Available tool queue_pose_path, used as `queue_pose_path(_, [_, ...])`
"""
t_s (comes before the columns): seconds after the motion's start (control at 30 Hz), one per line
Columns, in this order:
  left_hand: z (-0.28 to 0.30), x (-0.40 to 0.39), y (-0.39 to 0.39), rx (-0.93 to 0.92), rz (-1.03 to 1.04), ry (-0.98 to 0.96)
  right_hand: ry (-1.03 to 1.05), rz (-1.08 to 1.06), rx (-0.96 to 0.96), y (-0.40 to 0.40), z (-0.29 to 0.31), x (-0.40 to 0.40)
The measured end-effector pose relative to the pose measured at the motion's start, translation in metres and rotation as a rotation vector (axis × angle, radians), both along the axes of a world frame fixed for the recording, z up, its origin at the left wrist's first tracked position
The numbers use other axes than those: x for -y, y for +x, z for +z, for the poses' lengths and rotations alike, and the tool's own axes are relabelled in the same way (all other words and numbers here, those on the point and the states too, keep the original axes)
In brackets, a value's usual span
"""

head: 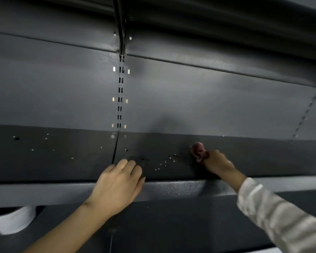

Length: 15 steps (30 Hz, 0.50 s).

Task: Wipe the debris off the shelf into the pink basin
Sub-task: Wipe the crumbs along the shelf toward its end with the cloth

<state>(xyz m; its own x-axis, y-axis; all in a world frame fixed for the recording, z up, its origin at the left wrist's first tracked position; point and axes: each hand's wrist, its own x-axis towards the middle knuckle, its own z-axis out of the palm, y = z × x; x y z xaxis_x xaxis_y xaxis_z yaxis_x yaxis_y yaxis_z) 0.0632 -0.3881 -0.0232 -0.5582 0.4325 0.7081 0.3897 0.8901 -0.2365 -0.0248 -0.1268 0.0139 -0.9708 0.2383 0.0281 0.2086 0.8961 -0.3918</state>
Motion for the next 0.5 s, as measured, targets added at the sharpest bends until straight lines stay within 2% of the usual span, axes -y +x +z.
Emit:
queue_pose_path(0.13, [0.0, 0.01, 0.001, -0.026, -0.043, -0.027, -0.067, 0.089, -0.091, 0.007, -0.002, 0.052])
queue_pose_path(0.23, [-0.002, 0.009, -0.001, -0.027, -0.06, -0.001, -0.298, 0.083, -0.176, -0.001, -0.001, 0.054])
queue_pose_path(0.37, [-0.004, 0.01, -0.001, -0.01, -0.09, 0.028, -0.71, 0.0, -0.281, -0.01, 0.012, 0.009])
queue_pose_path(0.5, [-0.007, 0.012, -0.003, -0.065, -0.109, 0.04, -0.83, -0.157, -0.347, -0.028, 0.026, -0.048])
